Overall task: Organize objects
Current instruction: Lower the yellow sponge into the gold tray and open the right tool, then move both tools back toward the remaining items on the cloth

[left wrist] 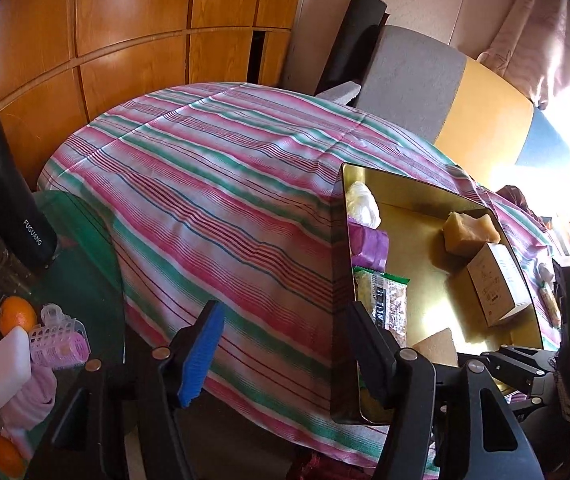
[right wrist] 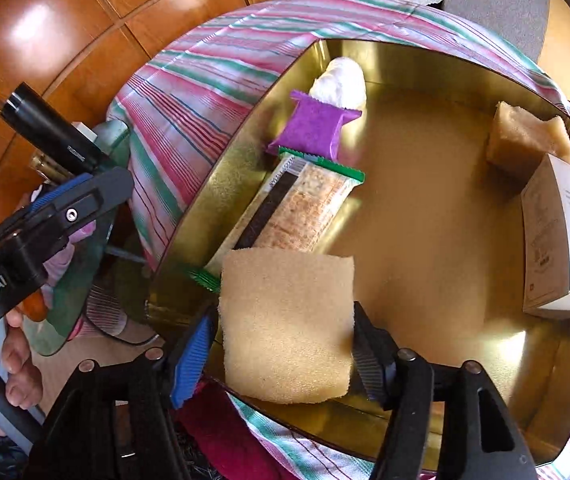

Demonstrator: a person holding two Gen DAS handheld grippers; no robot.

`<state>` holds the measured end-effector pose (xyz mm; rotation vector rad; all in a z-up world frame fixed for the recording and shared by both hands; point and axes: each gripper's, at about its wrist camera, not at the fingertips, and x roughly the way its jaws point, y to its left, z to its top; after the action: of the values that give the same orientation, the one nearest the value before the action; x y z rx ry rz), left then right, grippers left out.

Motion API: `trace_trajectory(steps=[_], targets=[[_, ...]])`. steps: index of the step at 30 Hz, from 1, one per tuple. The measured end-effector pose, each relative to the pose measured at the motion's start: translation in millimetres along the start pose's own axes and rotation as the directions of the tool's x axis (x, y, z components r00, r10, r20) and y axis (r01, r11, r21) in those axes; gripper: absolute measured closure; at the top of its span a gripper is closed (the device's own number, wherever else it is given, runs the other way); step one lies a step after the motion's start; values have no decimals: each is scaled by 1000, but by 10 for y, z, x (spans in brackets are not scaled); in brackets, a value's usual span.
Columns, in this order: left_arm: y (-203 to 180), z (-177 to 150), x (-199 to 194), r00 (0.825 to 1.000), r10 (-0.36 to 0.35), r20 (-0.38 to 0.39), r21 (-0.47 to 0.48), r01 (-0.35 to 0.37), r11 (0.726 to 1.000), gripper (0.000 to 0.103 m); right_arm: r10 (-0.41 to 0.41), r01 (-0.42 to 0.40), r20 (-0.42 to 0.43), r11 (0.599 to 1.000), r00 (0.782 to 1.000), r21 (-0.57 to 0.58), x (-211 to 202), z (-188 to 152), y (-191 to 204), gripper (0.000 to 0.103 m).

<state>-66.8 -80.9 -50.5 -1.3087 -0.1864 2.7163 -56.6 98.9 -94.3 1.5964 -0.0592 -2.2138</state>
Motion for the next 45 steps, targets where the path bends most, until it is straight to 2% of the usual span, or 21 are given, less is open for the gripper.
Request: trace_trajectory(steps=[2,5,14,25,37,45], targets=[[-6,2,-19,1000,2,6,2,-2,1000,38,-5,5,22,1000,1000,6,-74,-19,-13,29],[-25,12,-61,1000,6,20,9,-6,1000,36,-5,4,65,1000,998,17,-221,-73,-64,26],[-187,33,-232,997,21,75,68,-26,997,34,-72,66,171,997,983,38,-618,-78,-131,26],[-528,-2,-378,994,-7,108,164,-11,986,32,-161,147,222,986,962,78,-906,-223,-329,26],[-1071,-32,-387,993,-70,93,288,41,957,32,-262,203,248,950,933,240,-1257,-518,-1073,26],[-1589,-39,-375,987,-149,60,391,114,913,30,-381,274,211,873,900,403,-1593,-868,-1870,26]])
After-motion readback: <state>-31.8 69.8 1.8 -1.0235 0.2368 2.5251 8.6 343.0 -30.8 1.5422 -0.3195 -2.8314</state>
